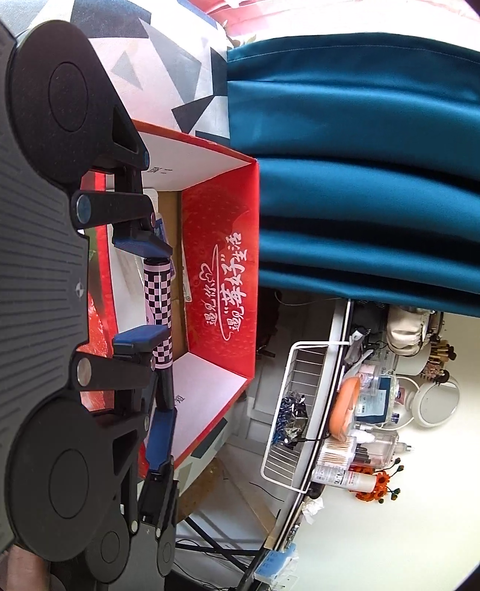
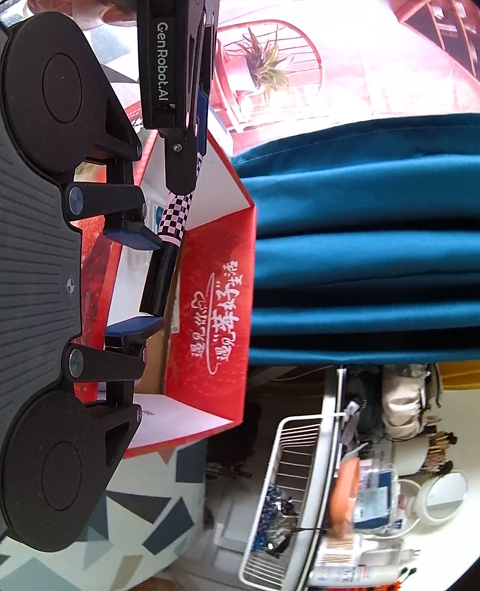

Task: Organize rigid objects
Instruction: 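Lower the black marker into the box and open the left gripper, then withdraw both grippers from the box toward the charger and tape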

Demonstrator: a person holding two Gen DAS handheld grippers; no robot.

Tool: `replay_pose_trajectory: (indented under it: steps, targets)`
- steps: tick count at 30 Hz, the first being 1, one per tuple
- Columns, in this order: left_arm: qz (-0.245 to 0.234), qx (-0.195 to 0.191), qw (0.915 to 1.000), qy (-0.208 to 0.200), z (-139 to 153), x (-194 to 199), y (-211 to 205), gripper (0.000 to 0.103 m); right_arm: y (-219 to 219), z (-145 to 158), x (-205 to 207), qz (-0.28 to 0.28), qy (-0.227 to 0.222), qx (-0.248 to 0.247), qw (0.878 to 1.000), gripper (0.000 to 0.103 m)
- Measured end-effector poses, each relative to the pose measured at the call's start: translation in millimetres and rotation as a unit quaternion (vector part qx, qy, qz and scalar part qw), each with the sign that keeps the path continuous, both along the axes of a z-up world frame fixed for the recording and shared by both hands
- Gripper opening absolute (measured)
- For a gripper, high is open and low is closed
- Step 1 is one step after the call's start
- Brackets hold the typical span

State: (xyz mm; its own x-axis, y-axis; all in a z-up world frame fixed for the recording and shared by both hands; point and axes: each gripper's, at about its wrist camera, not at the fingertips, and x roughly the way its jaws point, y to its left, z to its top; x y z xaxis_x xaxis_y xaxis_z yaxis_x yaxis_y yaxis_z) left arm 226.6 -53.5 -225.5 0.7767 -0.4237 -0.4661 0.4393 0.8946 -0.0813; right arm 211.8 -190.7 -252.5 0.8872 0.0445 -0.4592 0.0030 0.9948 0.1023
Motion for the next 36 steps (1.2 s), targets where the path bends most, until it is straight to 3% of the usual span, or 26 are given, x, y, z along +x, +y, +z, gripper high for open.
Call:
replay_pose_trajectory:
  steps: [7, 14, 17, 20, 23, 25, 27, 30, 36]
  targets:
    - [0.002, 0.001, 0.9997, 0.026, -8.8, 6.1, 2.9, 0.042, 0.4, -3.0, 5.6, 0.001, 0.009, 0.001, 1.000, 0.039]
    - [-0.003, 0.000, 0.9997, 0.026, -7.3, 5.1, 5.9, 0.042, 1.3, -1.5, 3.7, 0.001, 0.007, 0.004, 1.000, 0.040]
    - [0.000, 0.003, 0.9998, 0.022, -5.7, 2.0, 6.7, 0.043, 4.0, -0.1, -1.8, -0.001, -0.004, -0.004, 1.000, 0.051]
    - [0.007, 0.003, 0.9999, 0.015, -2.2, -3.5, 10.2, 0.056, 5.0, 1.6, -6.9, -0.007, -0.012, -0.013, 1.000, 0.058]
    - [0.019, -0.001, 0.9998, 0.006, 2.0, -10.4, 18.5, 0.075, 3.3, 5.1, -15.2, -0.020, -0.027, -0.018, 0.999, 0.075]
    - [0.025, -0.005, 0.9997, 0.002, 4.2, -15.1, 24.7, 0.089, 1.0, 7.3, -21.2, -0.028, -0.037, -0.020, 0.999, 0.091]
    - [0.030, -0.008, 0.9995, 0.000, 6.3, -19.8, 29.8, 0.097, -1.3, 8.2, -26.3, -0.034, -0.043, -0.023, 0.998, 0.099]
    - [0.042, 0.001, 0.9991, 0.004, 7.3, -25.4, 33.3, 0.103, -3.5, 7.2, -32.1, -0.044, -0.044, -0.032, 0.998, 0.103]
    - [0.057, -0.005, 0.9981, 0.021, 5.2, -37.8, 44.2, 0.103, -6.2, 1.1, -47.1, -0.049, -0.038, -0.021, 0.998, 0.103]
